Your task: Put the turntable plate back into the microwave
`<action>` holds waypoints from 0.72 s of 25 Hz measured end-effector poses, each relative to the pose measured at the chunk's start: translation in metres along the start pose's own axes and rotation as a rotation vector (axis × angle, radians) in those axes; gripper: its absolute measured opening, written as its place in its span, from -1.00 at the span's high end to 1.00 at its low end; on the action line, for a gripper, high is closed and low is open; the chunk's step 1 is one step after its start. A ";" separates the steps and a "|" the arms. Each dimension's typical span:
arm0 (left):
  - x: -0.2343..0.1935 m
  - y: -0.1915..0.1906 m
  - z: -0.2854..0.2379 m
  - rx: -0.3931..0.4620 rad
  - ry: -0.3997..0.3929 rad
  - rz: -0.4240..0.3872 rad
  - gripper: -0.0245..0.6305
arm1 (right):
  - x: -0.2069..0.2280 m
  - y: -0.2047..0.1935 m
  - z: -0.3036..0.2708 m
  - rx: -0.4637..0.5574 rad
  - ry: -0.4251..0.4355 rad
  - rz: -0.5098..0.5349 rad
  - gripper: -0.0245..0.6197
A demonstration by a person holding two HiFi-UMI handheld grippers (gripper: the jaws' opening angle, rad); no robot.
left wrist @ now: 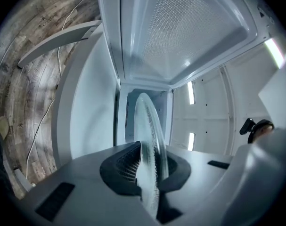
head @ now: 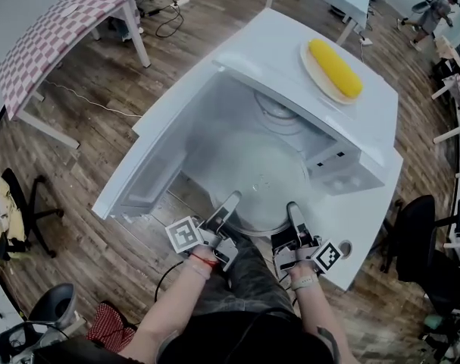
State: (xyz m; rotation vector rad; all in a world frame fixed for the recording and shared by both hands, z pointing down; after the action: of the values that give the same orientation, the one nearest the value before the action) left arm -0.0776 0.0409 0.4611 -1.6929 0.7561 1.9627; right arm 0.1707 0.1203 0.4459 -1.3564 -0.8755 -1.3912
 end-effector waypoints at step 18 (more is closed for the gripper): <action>-0.013 0.016 -0.040 0.053 0.016 -0.023 0.81 | 0.023 0.025 -0.031 0.026 0.000 -0.045 0.77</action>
State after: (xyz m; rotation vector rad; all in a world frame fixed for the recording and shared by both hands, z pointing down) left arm -0.0559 0.0031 0.4713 -1.6805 0.7844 1.8995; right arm 0.1877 0.0807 0.4616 -1.3246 -0.9256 -1.4096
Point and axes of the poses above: the fingertips, and each gripper's own axes: z backward along the fingers, x to its right, y out of its top, the point moved 10 cm from there along z, backward along the fingers, and after that the axes turned 5 degrees about y, right-handed, at the moved point
